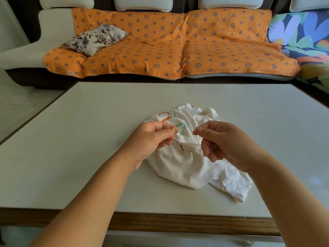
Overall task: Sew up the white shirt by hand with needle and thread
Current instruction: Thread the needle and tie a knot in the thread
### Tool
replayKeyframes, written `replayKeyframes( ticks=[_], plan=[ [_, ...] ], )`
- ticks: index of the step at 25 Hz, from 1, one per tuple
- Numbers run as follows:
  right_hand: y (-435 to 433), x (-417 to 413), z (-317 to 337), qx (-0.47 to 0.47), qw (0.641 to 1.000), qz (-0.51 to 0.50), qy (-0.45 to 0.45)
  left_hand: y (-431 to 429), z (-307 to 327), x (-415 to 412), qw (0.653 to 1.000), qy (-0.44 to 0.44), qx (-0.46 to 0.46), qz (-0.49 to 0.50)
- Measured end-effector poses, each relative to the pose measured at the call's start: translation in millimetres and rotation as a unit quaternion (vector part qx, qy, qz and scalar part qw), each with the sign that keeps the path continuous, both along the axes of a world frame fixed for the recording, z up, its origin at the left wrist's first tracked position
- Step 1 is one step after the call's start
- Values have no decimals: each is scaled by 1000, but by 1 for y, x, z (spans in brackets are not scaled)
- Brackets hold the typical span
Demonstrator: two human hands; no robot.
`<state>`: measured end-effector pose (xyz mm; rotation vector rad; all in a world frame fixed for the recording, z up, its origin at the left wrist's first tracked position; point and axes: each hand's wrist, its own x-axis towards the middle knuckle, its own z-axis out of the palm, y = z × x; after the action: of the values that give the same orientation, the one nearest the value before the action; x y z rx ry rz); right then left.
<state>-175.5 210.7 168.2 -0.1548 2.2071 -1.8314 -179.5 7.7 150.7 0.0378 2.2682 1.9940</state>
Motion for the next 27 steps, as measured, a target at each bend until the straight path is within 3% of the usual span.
replayKeyframes(
  ticks=[20,27],
  plan=[
    [-3,3,-1,24,999,-14,32,-2,0,2,1000,-7,-11,1],
    [-4,8,2,86,994,70,-1,-2,1,2,1000,-4,-11,3]
  ],
)
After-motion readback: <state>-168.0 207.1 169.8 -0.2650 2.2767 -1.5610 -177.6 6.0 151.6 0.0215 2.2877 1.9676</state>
